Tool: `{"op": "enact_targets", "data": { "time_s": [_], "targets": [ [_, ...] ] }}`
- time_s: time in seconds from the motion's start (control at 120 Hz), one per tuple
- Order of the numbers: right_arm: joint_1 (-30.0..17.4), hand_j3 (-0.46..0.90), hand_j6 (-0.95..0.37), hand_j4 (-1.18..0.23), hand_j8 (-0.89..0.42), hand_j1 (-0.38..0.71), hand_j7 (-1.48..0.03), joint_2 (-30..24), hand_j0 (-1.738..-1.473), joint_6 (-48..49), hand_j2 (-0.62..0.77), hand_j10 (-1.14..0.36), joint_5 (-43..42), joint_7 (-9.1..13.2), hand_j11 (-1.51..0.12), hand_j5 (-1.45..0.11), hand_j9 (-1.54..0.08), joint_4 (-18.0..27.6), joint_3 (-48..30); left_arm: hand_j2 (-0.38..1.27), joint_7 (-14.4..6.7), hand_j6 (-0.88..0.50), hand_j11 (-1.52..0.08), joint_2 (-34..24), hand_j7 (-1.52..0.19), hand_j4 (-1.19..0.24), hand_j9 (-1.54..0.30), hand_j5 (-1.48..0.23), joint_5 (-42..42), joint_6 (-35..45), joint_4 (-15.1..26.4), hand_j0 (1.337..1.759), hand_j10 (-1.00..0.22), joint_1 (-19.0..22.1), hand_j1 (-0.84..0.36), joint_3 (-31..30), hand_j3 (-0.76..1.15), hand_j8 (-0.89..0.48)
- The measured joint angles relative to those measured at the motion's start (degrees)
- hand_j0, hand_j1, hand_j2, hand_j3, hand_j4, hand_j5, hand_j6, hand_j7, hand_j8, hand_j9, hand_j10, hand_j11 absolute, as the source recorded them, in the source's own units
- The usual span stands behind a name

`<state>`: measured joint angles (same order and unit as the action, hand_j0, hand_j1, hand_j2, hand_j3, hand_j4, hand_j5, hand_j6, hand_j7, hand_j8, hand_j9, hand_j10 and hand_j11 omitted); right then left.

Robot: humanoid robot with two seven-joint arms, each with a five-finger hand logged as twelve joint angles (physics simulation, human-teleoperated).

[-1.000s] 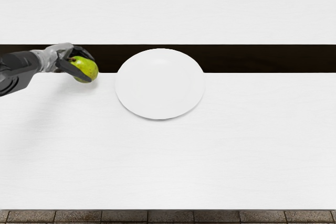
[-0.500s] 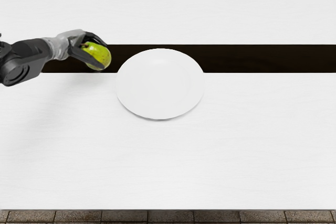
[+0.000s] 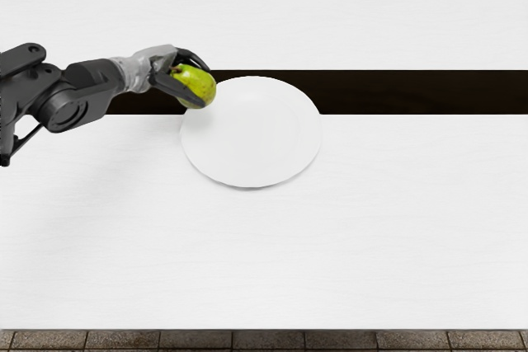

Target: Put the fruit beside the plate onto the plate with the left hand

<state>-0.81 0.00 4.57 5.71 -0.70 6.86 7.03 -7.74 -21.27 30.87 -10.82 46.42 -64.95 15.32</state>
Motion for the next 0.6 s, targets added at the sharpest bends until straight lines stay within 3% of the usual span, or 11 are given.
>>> {"op": "enact_targets", "data": {
  "time_s": [0.6],
  "targets": [
    [0.01, 0.00, 0.00, 0.00, 0.00, -0.35, 0.00, 0.00, -1.658, 0.00, 0.00, 0.00, 0.00, 0.00, 0.00, 0.00, 0.00, 0.00, 0.00, 0.29, -0.09, -0.22, -0.93, 5.98, -0.94, -0.46, -0.92, -0.98, -0.02, -0.28, 0.00, 1.651, -0.26, 1.56, -0.27, -0.26, 0.00, -0.16]
  ]
}}
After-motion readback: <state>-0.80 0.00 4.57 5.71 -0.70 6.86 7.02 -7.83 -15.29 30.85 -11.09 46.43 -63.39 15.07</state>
